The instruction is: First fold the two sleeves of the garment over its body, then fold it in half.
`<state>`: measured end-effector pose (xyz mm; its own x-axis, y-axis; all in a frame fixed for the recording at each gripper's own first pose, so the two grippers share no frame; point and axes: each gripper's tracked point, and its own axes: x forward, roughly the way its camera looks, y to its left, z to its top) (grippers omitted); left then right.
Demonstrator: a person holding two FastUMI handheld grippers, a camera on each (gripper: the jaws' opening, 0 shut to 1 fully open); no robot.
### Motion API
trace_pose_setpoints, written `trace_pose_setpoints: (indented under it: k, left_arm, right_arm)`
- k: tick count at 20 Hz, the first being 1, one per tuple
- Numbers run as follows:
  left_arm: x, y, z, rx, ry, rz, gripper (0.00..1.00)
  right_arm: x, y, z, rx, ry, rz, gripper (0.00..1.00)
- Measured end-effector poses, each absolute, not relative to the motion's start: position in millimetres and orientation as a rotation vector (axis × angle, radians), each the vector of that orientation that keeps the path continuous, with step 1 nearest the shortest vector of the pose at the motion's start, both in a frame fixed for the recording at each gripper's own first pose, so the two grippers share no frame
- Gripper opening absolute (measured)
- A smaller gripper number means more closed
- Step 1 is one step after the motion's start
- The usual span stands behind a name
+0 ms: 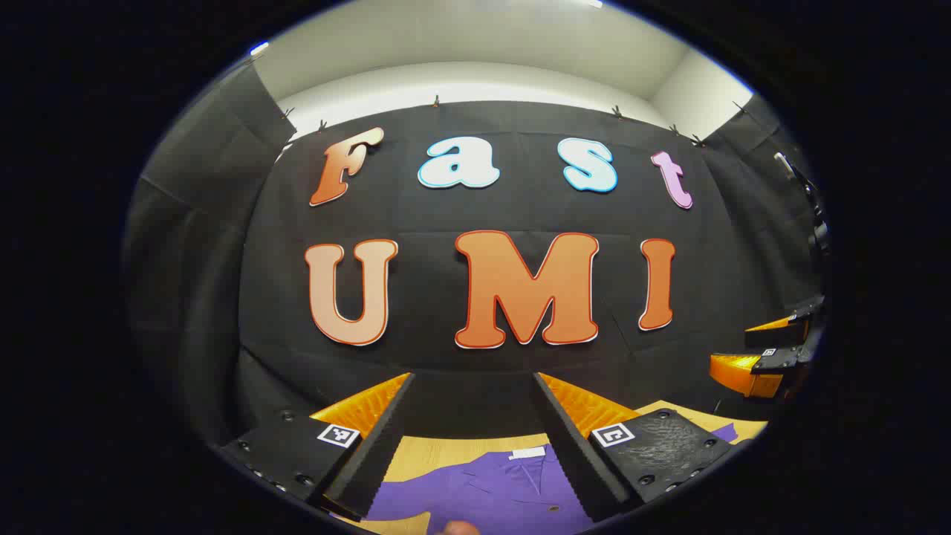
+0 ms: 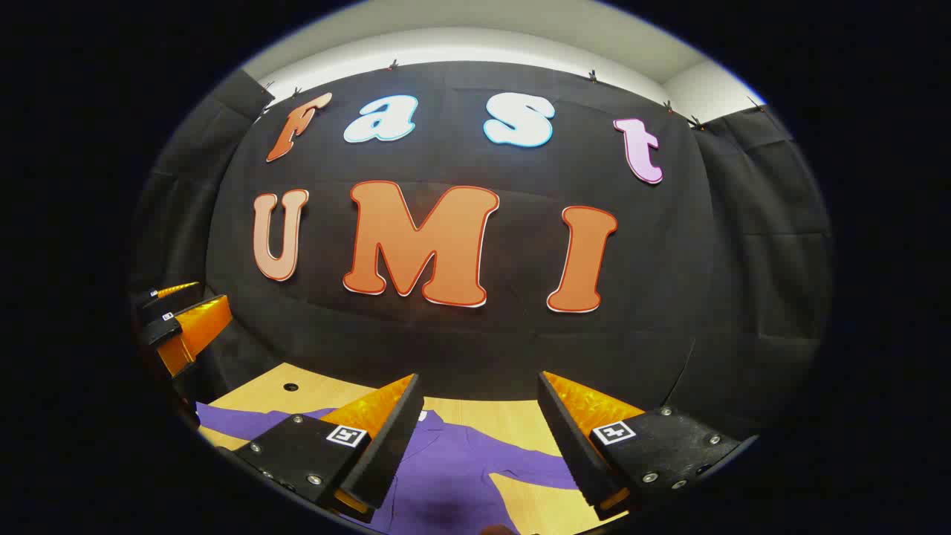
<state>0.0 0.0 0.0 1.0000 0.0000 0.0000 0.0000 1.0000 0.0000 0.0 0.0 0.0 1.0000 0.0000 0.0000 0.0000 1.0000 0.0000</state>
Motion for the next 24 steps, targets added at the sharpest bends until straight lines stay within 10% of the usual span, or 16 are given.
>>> trace_pose_setpoints:
  k: [24]
  left_arm:
    - [-16.2,-33.0,-22.0,0.026,0.044,0.051,0.97]
  right_arm:
    - [19.5,-100.7,-110.5,0.019,0.197,-0.108,0.95]
